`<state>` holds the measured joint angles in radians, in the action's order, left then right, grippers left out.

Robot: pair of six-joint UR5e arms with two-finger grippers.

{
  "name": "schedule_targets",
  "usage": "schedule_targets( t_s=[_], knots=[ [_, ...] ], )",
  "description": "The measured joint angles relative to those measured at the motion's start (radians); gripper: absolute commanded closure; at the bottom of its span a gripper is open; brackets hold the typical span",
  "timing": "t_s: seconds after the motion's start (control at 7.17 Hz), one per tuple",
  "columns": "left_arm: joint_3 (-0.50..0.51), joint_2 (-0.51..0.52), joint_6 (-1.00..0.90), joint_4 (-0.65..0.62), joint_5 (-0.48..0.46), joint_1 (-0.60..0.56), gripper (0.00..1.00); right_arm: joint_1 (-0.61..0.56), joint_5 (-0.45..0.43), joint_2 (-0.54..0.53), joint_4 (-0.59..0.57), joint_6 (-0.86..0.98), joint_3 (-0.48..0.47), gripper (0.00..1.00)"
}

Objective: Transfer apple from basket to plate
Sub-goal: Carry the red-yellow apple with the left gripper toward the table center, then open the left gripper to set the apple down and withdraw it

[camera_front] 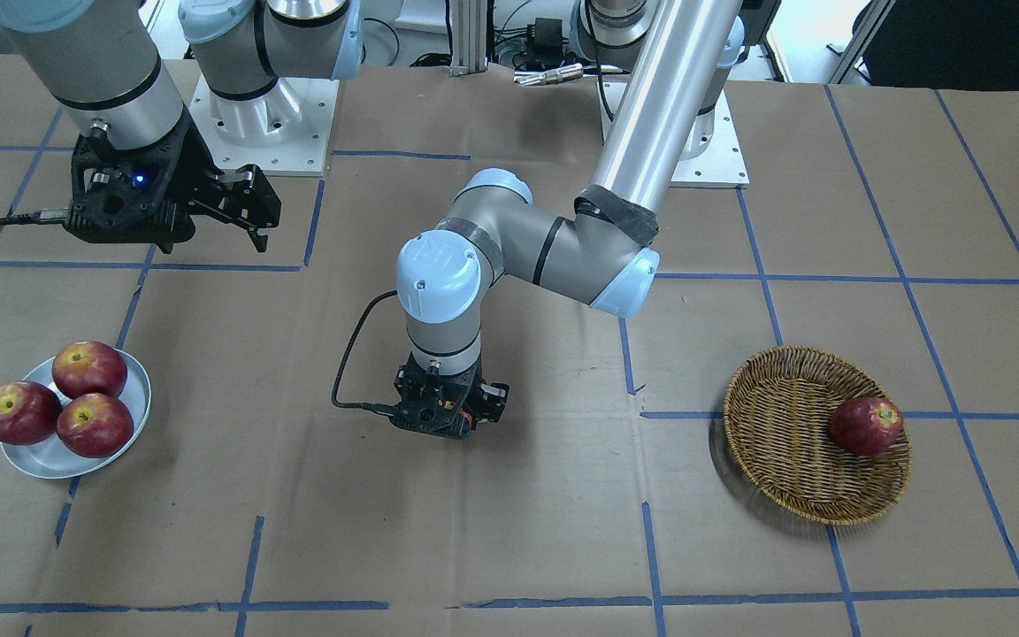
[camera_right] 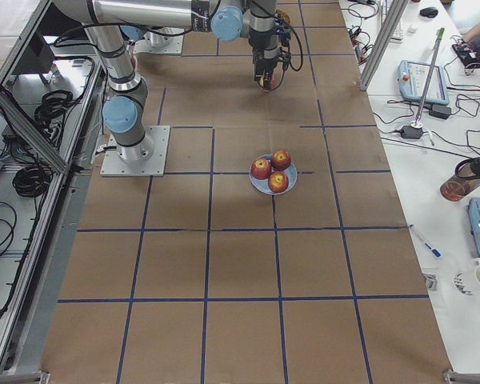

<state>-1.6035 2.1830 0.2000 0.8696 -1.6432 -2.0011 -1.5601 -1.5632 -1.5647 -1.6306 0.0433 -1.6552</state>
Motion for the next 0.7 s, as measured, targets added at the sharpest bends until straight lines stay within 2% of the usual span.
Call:
schedule_targets(
  t_s=[0.42,0.7],
  knots=[
    [-0.001,-0.025,0.000,0.005,0.001,0.001,0.01,0.000,0.000,0.000,0.000,0.000,0.000,0.00],
    [0.007,-0.095,-0.005,0.043,-0.003,0.010,0.01,0.000,0.000,0.000,0.000,0.001,0.000,0.00]
  ],
)
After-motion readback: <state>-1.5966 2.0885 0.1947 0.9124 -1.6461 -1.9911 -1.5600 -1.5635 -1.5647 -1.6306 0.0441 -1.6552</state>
